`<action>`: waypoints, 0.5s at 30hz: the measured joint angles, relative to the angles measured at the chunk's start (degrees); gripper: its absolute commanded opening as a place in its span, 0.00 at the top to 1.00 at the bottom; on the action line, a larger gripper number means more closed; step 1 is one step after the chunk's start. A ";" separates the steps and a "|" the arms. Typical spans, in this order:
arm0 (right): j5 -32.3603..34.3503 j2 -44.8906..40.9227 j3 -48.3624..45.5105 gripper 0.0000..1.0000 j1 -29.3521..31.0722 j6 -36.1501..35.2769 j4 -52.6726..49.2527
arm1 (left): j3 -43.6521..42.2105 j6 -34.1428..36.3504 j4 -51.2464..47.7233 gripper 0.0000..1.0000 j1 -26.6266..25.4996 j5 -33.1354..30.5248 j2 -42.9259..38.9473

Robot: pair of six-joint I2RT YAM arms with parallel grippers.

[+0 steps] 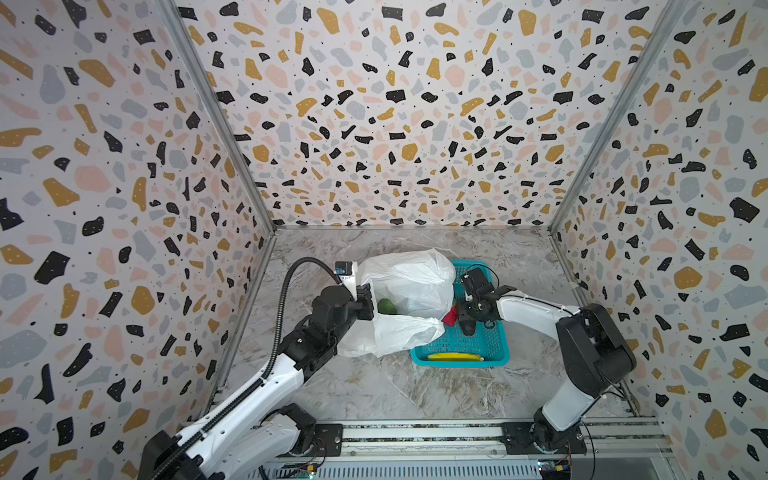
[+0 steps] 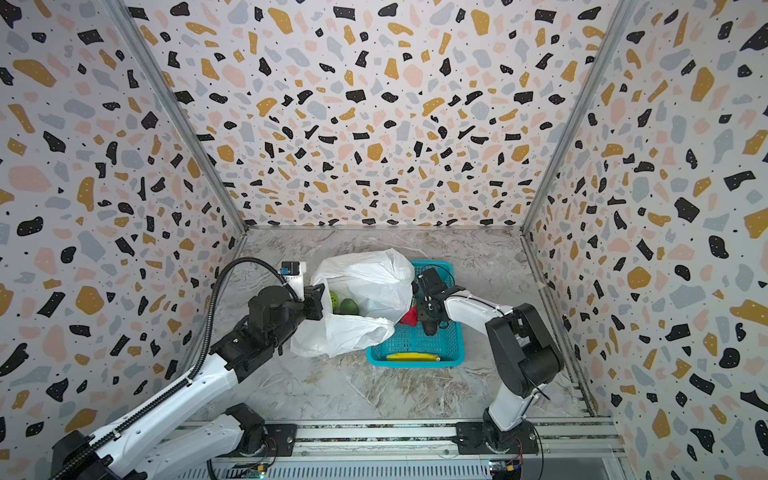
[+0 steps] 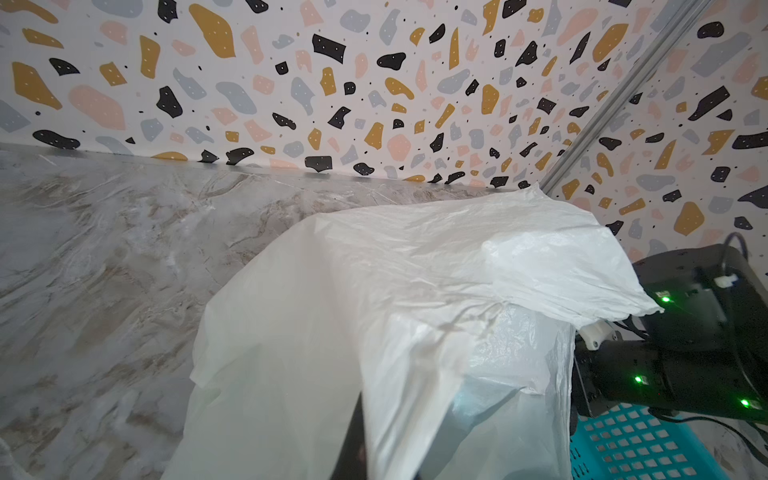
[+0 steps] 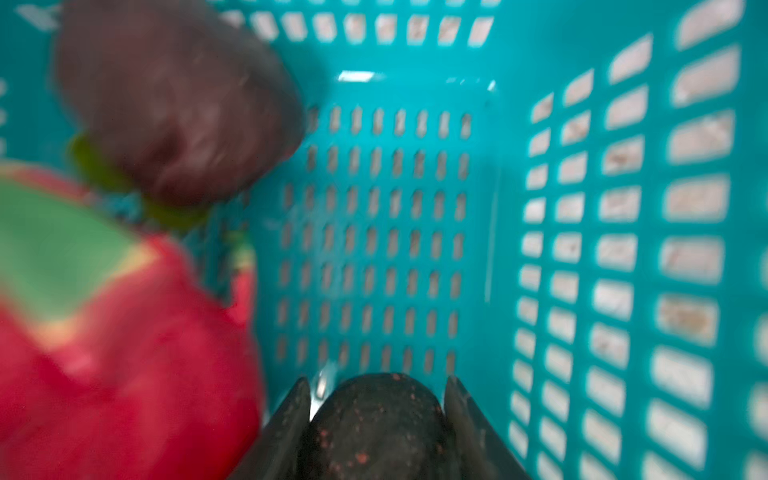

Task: Place the fruits into the plastic bag
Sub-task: 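Reach the right gripper into the basket and grasp the dark avocado, then carry the dark avocado into the bag and release it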

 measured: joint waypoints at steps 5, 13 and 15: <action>0.26 -16.24 -3.85 0.72 1.40 -0.04 0.57 | 0.00 0.00 0.02 1.00 0.00 0.15 0.09; -5.46 -32.52 -3.91 0.72 6.32 -1.70 9.11 | 0.00 -0.09 0.09 1.00 0.00 1.18 0.26; -8.70 -30.93 -3.87 0.72 7.80 -2.45 11.47 | 0.00 -0.24 0.17 1.00 0.00 1.46 0.28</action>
